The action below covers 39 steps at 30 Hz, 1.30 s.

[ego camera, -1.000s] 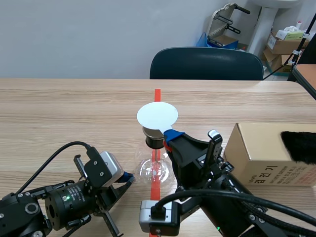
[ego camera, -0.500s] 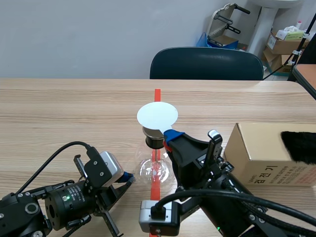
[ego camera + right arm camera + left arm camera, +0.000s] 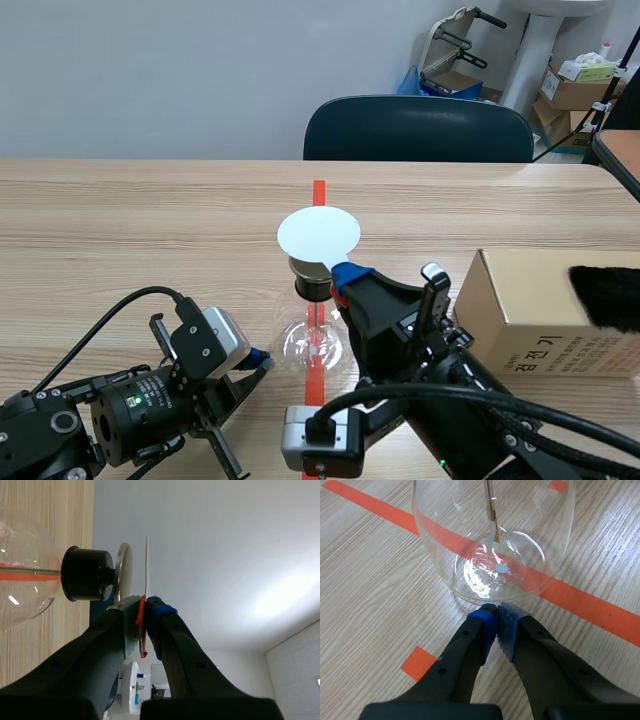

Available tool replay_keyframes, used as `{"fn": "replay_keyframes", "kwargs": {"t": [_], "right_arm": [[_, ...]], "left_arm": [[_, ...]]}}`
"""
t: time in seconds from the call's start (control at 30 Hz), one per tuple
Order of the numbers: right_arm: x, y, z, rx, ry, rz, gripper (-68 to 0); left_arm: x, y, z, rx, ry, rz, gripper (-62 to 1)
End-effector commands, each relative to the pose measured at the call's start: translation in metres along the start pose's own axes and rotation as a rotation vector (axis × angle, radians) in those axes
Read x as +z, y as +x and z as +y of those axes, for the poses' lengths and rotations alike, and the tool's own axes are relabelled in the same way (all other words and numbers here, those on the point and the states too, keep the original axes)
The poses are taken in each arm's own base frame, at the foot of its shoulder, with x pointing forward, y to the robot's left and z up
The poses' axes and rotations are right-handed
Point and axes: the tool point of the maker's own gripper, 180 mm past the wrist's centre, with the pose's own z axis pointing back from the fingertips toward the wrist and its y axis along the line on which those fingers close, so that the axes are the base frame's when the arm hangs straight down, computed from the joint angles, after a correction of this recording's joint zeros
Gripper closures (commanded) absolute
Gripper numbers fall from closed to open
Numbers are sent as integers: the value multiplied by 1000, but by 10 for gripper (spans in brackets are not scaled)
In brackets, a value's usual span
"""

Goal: Do the electroscope experiment

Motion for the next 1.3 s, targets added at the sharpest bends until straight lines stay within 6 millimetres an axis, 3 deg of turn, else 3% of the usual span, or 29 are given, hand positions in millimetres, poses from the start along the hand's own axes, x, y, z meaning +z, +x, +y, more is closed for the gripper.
{"fn": "replay_keyframes", "kwargs": {"t": [0.0,0.9,1.07,1.27], "right_arm": [[-3,-4,-8,15,-28,4,-17],[-3,-5,-8,14,-28,13,-17],[-2,-18,-8,13,-29,87,-17],[4,-50,-8,11,-30,264,-17]], "left_arm": [[-2,11,0,5,7,-37,-34],[-2,11,0,5,7,-38,-34],[-2,11,0,5,7,-38,-34],[-2,11,0,5,7,-38,-34]]}}
